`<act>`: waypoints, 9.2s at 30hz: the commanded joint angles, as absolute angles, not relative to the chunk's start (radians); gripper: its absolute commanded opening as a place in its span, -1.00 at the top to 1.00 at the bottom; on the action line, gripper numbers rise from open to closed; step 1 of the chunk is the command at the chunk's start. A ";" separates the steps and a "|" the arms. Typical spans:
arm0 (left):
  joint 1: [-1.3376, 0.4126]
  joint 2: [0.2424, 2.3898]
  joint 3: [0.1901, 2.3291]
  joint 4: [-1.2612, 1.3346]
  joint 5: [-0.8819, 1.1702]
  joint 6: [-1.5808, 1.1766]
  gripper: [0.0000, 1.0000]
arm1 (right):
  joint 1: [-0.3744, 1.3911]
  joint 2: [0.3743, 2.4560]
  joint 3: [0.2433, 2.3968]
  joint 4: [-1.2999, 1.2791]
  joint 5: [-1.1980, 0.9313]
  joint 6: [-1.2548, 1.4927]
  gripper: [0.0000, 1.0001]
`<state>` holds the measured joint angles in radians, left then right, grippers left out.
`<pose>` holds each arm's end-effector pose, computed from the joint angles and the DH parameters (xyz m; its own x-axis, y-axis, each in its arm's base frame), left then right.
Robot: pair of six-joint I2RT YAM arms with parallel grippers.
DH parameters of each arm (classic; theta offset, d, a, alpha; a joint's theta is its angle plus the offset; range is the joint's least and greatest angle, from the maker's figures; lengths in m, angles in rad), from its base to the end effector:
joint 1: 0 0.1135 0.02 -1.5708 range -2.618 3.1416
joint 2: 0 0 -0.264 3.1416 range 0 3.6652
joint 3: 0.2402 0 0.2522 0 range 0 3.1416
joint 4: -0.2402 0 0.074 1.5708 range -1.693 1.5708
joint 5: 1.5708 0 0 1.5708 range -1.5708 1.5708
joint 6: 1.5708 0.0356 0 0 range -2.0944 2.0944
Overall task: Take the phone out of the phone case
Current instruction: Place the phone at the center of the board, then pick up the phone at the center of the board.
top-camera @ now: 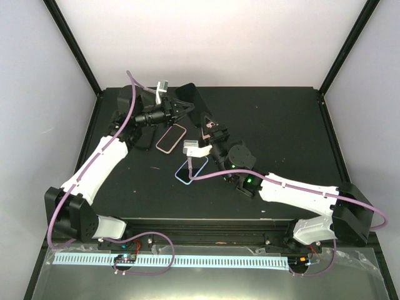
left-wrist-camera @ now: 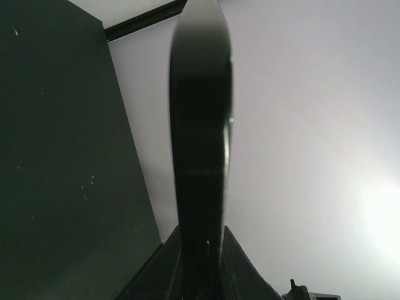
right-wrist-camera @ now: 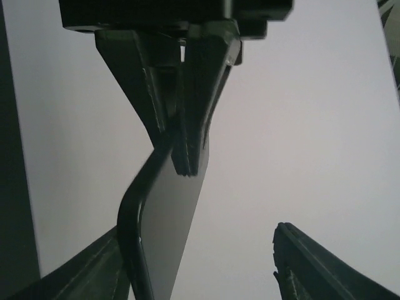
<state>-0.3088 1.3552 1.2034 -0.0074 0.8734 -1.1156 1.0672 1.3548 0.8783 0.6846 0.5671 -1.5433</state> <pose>0.2874 -0.1203 0.3783 -0.8893 -0.3218 -0.3249 0.2672 0.2111 -0.9402 0.1665 0.2626 0.3338 0.4877 -0.8621 -0.1378 0.0863 0.2047 -0.9750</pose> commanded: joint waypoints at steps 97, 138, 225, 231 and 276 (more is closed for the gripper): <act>-0.382 1.433 1.276 0.009 0.920 -0.570 -0.98 | 0.199 1.782 1.431 -0.664 -0.818 0.174 0.98; -0.330 1.413 1.185 0.071 0.903 -0.634 -0.98 | 0.152 2.324 1.708 -0.564 -1.004 0.380 0.85; -0.237 2.104 1.539 -0.753 0.053 0.121 -0.84 | 0.094 1.371 1.510 -0.684 -0.622 0.035 -1.00; -0.234 2.136 1.582 -0.790 0.040 0.123 -0.60 | 0.094 1.362 1.481 -0.598 -0.630 0.082 -1.00; -0.310 1.395 1.368 -0.532 0.246 -0.151 0.21 | 0.299 1.489 1.290 -0.075 -0.654 0.739 -0.79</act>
<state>-0.2817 1.4631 1.2785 -0.6193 0.2054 -0.1070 0.2569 1.4990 1.2259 -0.1623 -0.6888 0.6811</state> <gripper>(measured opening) 0.815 0.895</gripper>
